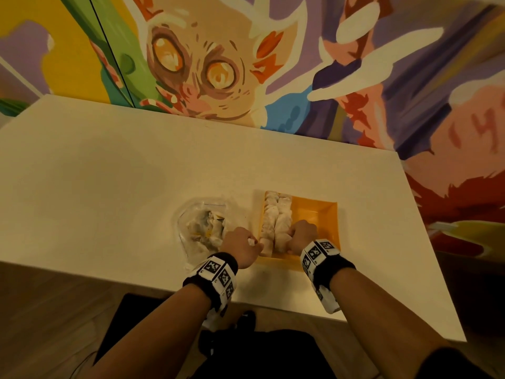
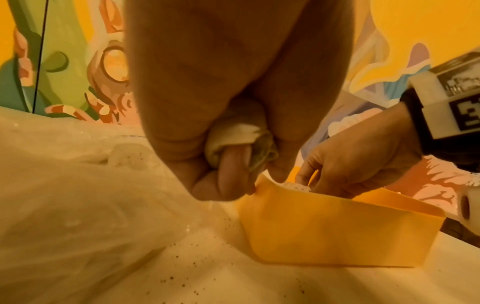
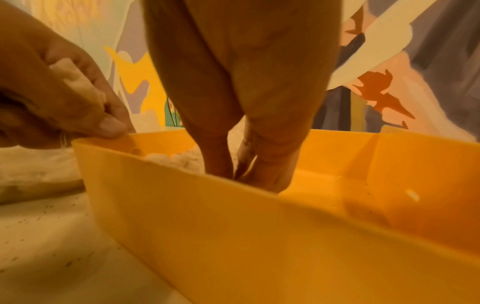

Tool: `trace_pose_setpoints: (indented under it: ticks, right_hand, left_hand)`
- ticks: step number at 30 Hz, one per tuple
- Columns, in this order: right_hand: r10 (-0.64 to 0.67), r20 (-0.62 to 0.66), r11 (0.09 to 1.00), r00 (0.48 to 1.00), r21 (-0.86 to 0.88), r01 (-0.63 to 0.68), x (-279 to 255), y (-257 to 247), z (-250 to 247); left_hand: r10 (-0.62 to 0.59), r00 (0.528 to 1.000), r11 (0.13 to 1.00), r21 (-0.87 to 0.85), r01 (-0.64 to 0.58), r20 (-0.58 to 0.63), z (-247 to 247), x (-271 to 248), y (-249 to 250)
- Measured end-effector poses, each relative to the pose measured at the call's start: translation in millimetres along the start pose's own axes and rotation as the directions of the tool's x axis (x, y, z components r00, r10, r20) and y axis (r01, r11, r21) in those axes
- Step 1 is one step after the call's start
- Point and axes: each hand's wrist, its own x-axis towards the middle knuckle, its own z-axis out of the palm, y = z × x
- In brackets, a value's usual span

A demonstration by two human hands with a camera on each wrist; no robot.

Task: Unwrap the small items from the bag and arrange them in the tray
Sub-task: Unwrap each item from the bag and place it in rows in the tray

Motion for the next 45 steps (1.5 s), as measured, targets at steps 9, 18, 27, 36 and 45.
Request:
trace_pose_setpoints:
  ticks: [9,18,27,36,45]
  right_hand:
    - [0.034,0.008,0.998,0.999,-0.061,-0.033,2,0,4]
    - [0.043,0.057,0.995,0.997,-0.096,-0.038,1,-9,-2]
    - [0.030,0.047,0.995,0.998,-0.098,-0.026,1,-11,-3]
    - [-0.091,-0.216,0.932,0.972,0.325,0.159,-18,-22,-15]
    - [-0.661,0.078,0.685,0.747,0.470,0.557,-76,-94,-1]
  left_hand:
    - [0.009,1.000,1.000,0.023,-0.009,-0.001,3,0,0]
    - [-0.038,0.999,0.998,-0.055,0.037,-0.020,3,-1,0]
    - [-0.014,1.000,0.998,-0.065,0.013,-0.018,2,-1,-2]
    - [-0.035,0.999,0.915,-0.404,0.017,-0.036,-65,-17,12]
    - [0.130,0.986,0.765,-0.643,-0.033,0.105,-138,-45,24]
